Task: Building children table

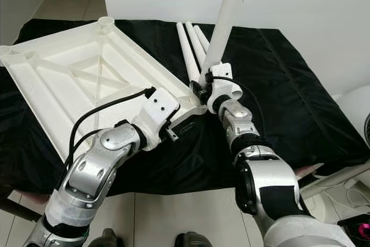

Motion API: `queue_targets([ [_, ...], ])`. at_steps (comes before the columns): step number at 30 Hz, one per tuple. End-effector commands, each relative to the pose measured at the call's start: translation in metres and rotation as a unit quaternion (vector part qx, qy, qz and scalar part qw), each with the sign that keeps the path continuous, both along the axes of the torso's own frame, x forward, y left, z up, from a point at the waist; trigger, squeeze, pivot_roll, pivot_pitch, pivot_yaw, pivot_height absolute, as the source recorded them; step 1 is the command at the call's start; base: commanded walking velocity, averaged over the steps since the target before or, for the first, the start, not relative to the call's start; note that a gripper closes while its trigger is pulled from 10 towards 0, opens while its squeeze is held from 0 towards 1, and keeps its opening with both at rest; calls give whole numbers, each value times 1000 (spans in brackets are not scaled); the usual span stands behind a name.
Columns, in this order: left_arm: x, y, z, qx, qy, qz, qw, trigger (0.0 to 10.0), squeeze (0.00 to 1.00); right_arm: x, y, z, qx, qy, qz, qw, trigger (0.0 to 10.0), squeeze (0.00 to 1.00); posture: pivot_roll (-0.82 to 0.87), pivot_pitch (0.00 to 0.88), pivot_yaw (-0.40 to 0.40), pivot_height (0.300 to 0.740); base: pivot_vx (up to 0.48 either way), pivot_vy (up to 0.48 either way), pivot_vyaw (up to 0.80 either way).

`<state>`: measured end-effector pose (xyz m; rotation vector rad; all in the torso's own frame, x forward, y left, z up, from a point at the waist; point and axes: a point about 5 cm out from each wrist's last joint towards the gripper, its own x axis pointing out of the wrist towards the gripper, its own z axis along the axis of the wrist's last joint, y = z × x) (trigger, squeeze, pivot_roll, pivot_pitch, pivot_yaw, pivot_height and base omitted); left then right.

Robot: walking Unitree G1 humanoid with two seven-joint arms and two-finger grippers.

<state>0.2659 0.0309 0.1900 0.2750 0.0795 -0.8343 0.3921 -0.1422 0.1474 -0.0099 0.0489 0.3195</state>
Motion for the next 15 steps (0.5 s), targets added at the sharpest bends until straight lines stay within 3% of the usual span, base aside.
queue_targets([
  [1,-1,-1,2,-7,-8,23,1000,10000,0,-8,-4,-25,17,55,-31,998,10000,0,44,53,-66,740,0,0,0],
  [15,-3,-2,1,-7,-7,21,1000,10000,0,-9,14,-30,38,68,-148,986,10000,0,49,42,-78,740,0,0,0],
])
